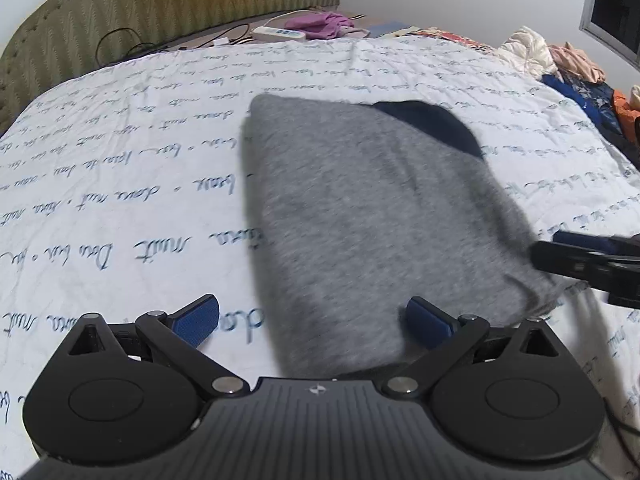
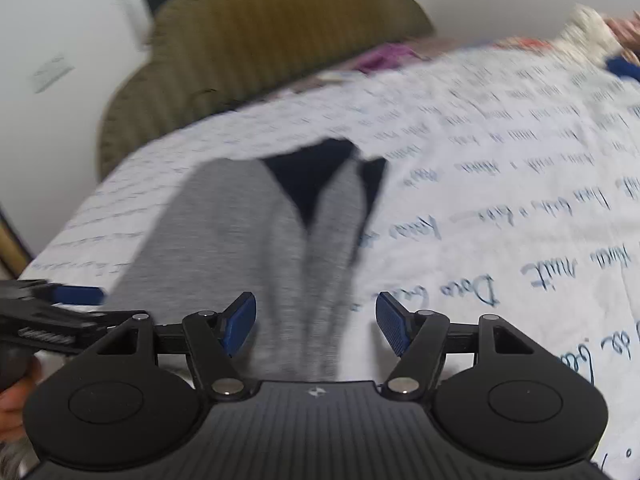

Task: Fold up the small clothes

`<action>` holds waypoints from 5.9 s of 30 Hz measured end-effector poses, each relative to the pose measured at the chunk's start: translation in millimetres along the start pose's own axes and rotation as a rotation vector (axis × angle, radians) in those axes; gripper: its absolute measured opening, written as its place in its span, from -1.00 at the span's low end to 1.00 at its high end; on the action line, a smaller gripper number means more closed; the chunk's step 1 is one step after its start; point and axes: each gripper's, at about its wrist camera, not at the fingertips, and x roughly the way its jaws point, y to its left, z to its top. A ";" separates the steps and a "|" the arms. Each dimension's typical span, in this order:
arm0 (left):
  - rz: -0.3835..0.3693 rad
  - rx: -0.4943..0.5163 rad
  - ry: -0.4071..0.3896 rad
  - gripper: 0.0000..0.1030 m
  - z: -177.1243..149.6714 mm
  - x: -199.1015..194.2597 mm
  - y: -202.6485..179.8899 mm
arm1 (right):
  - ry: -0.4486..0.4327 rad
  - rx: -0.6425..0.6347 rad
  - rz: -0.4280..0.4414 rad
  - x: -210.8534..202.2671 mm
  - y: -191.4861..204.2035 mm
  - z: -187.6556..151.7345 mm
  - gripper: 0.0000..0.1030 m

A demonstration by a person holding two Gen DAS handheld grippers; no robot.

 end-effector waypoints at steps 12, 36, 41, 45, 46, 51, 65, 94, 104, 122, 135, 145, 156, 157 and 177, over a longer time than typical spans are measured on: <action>-0.034 -0.087 -0.007 0.99 5.1 -6.3 21.9 | 0.079 -0.077 0.019 8.2 14.8 -14.1 -0.56; -0.355 -0.313 -0.008 -0.04 -0.2 29.2 46.5 | 0.092 0.241 0.160 40.8 -16.9 -13.2 -0.36; -0.319 -0.345 -0.002 -0.66 -1.6 23.8 50.1 | 0.089 0.332 0.219 40.2 -29.2 -17.4 -0.63; -0.300 -0.327 -0.029 -0.72 1.2 4.1 47.4 | 0.082 0.372 0.268 31.7 -35.7 -16.0 -0.67; -0.291 -0.305 -0.035 -0.72 2.3 -1.4 44.6 | 0.079 0.381 0.281 28.5 -36.6 -15.5 -0.68; -0.266 -0.216 0.014 -0.54 -2.3 6.5 35.1 | 0.102 0.311 0.224 18.5 -36.1 -17.3 -0.62; -0.249 -0.199 -0.109 0.87 87.2 22.7 72.4 | 0.018 0.246 0.095 55.4 -59.8 61.2 0.61; 0.068 -0.091 -0.183 0.87 115.9 69.3 30.8 | -0.051 0.101 -0.119 104.1 -33.8 103.5 0.37; 0.176 -0.167 -0.074 0.83 61.7 42.7 10.6 | 0.062 -0.204 -0.057 81.4 31.5 46.2 0.39; 0.179 -0.141 -0.054 0.83 27.4 20.2 -6.7 | 0.011 -0.090 -0.231 38.6 34.9 14.6 0.63; 0.190 -0.135 -0.046 0.83 9.4 3.7 -10.4 | 0.034 -0.097 -0.185 19.1 56.9 1.3 0.77; 0.193 -0.131 -0.046 0.84 -4.8 -11.2 -13.9 | 0.043 -0.087 -0.192 8.9 63.6 -9.5 0.81; 0.195 -0.138 -0.045 0.85 -22.0 -28.4 -17.3 | 0.040 -0.092 -0.193 -4.0 75.5 -22.7 0.90; 0.195 -0.139 -0.045 0.85 -23.8 -29.5 -17.5 | 0.039 -0.093 -0.194 -5.1 76.3 -24.1 0.90; 0.213 -0.123 -0.020 0.87 -48.2 -40.4 -17.6 | 0.072 -0.081 -0.217 -12.8 77.8 -43.3 0.96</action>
